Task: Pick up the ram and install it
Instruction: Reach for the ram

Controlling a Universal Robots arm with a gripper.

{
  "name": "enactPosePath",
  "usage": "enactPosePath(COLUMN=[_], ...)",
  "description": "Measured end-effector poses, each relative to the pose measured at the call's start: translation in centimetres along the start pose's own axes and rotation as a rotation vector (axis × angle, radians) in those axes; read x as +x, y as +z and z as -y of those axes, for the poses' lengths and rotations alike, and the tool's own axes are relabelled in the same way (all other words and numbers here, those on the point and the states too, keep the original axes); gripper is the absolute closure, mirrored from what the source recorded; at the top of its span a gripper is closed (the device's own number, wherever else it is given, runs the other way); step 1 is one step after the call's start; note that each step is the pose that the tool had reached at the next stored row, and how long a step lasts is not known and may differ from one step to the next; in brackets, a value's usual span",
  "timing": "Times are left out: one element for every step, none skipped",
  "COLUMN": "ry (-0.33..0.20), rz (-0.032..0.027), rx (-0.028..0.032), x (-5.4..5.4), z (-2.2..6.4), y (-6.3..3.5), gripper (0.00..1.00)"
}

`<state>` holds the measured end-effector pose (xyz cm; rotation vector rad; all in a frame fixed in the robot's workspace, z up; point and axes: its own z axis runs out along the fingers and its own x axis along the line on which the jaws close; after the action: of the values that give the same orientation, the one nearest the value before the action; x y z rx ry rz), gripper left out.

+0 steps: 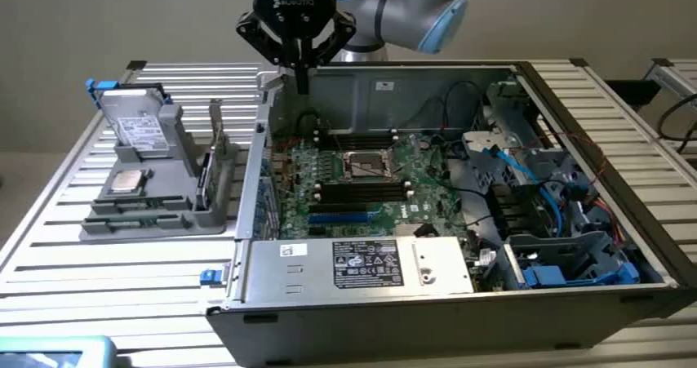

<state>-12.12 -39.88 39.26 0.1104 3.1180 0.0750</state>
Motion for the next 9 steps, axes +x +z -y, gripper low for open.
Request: enactPosePath(ry=[0.0,0.0,0.0,0.0,0.0,0.0,0.0,0.0,0.0], rz=[0.0,0.0,0.0,0.0,0.0,0.0,0.0,0.0,0.0], rx=[0.0,0.0,0.0,0.0,0.0,0.0,0.0,0.0,0.0], x=[0.0,0.0,0.0,0.0,0.0,0.0,0.0,0.0,0.0], z=[0.0,0.0,0.0,0.0,0.0,0.0,0.0,0.0,0.0], y=[0.0,0.0,0.0,0.0,0.0,0.0,0.0,0.0,0.0], gripper=[0.89,0.89,0.89,0.89,0.89,0.89,0.89,0.89,0.89])
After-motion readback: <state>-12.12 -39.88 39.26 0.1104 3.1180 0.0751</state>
